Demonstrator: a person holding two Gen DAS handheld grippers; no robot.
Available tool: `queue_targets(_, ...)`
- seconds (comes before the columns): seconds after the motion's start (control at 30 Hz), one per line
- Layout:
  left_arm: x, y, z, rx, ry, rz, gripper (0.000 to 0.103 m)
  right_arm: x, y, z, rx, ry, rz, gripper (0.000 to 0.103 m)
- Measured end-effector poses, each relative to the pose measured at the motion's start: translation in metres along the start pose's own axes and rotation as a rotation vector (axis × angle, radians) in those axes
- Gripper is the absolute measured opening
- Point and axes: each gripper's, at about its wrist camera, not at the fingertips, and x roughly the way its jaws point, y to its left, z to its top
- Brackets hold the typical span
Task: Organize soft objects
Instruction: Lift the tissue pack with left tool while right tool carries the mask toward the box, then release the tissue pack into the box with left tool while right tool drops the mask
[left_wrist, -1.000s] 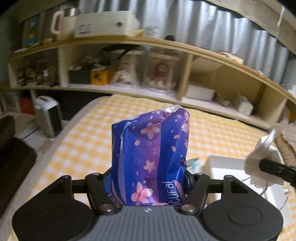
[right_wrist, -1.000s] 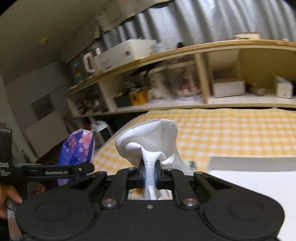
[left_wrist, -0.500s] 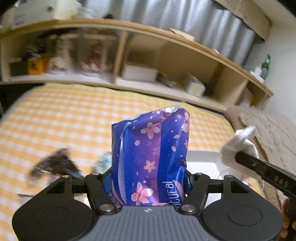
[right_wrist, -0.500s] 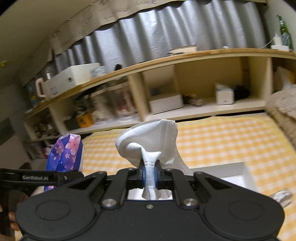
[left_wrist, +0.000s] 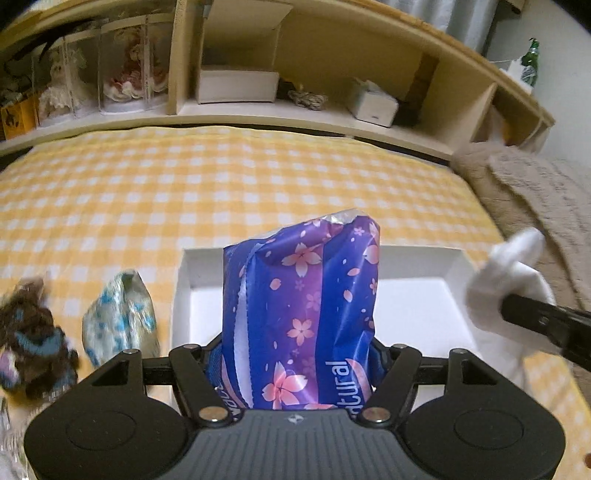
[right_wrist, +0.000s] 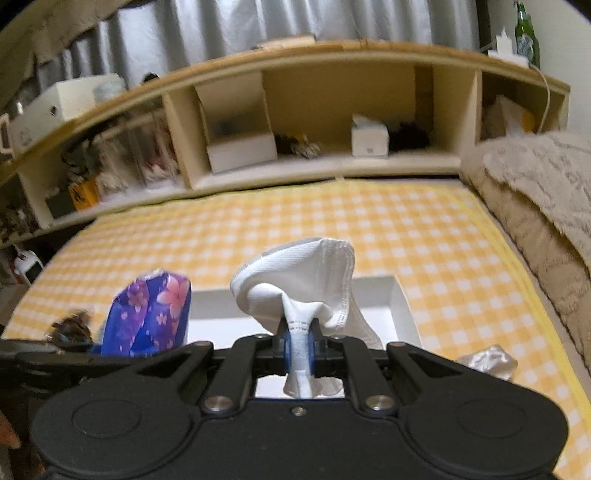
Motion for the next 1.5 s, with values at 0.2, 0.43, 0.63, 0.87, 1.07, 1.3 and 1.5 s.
queue_targets(0.2,0.022,0.007,0.007,0.012,-0.024,0.036,0.092,0.023,-0.01,-0.001,0.06,0.018,0.032,0.009)
queue_targets(0.43,0.005,0.021,0.005,0.03,-0.047,0.0,0.088,0.052,-0.009,-0.004,0.075,0.102,0.052,0.009)
queue_targets(0.63,-0.021,0.02,-0.004,0.09,-0.017,-0.078,0.065,0.087,0.001,-0.011,0.018,0.235,-0.014,0.009)
queue_targets(0.87,-0.027,0.013,-0.018,0.157,0.01,-0.108,0.062,0.116,0.039,-0.015,0.001,0.283,0.122,0.009)
queue_targets(1.07,-0.018,0.022,-0.018,0.169,0.017,-0.06,0.061,0.106,0.052,-0.008,-0.063,0.261,0.111,0.009)
queue_targets(1.3,-0.025,0.023,-0.017,0.183,0.008,-0.087,0.056,0.08,0.027,0.008,-0.056,0.175,0.047,0.085)
queue_targets(1.5,-0.027,0.011,-0.026,0.191,0.157,-0.243,0.043,0.073,-0.003,0.005,-0.017,0.198,0.005,0.078)
